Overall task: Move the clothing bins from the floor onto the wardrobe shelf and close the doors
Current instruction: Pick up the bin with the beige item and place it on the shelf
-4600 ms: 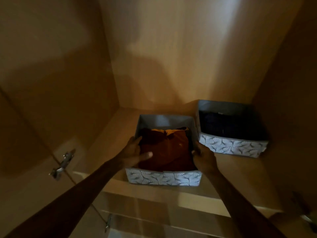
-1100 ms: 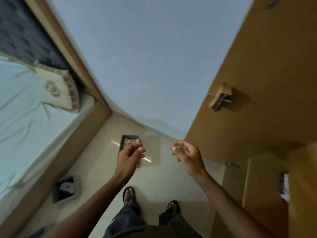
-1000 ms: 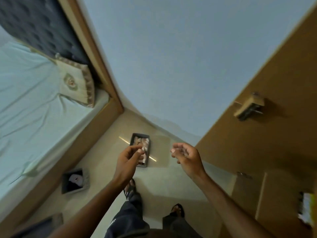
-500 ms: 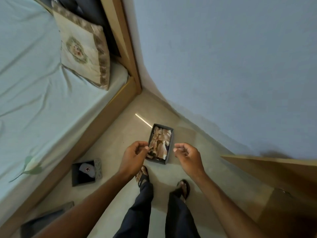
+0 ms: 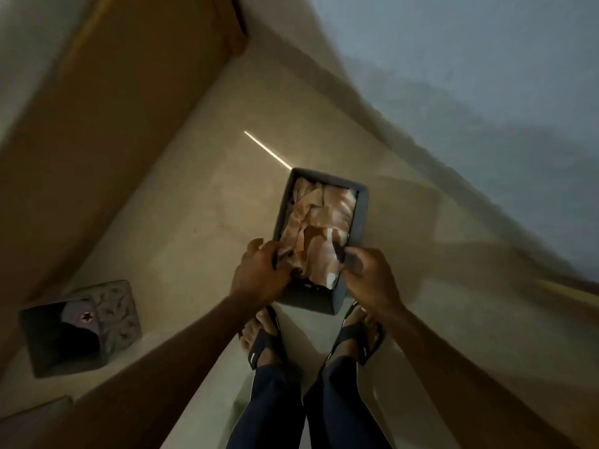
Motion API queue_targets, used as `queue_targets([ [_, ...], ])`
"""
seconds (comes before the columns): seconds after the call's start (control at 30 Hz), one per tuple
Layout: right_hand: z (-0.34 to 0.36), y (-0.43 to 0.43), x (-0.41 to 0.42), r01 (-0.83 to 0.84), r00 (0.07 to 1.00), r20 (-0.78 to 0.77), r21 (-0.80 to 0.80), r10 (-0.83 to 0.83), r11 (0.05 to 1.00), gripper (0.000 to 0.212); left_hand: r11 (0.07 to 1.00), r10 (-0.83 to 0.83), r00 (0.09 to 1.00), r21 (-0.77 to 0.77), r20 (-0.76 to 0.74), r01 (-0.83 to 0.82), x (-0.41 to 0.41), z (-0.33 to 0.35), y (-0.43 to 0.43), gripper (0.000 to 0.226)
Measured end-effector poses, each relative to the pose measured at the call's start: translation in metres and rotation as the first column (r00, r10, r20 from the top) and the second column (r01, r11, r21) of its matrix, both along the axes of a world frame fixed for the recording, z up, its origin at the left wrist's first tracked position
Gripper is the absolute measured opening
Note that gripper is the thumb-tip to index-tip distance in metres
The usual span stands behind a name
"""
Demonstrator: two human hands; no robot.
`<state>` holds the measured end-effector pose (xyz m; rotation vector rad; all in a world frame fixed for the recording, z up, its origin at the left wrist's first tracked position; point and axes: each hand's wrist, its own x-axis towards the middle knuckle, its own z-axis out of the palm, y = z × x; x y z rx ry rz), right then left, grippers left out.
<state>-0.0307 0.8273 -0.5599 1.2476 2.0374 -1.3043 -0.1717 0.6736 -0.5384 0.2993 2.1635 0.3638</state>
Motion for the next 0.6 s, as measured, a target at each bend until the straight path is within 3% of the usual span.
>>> queue_targets([
  [0.1, -0.048, 0.0, 0.001, -0.068, 0.997, 0.025, -0.025, 0.069, 0.997, 0.047, 0.995, -0.056, 0.997, -0.074, 0.057, 0.06, -0.004, -0.061, 0.0, 0.044],
  [0.23, -0.063, 0.0, -0.002, -0.076, 0.994, 0.071, -0.033, 0.078, 0.997, 0.052, 0.997, -0.074, 0.995, 0.002, 0.063, 0.074, 0.0, -0.076, 0.007, 0.02],
  [0.37, -0.038, 0.007, 0.001, -0.067, 0.988, 0.139, -0.032, 0.071, 0.997, 0.054, 0.998, -0.061, 0.991, -0.007, 0.118, 0.063, 0.003, -0.05, 0.004, 0.019],
  [0.6, 0.108, 0.012, 0.017, -0.137, 0.983, 0.122, -0.021, 0.139, 0.99, 0.06, 0.989, -0.15, 0.979, 0.025, 0.135, 0.148, 0.018, 0.086, -0.006, 0.03],
])
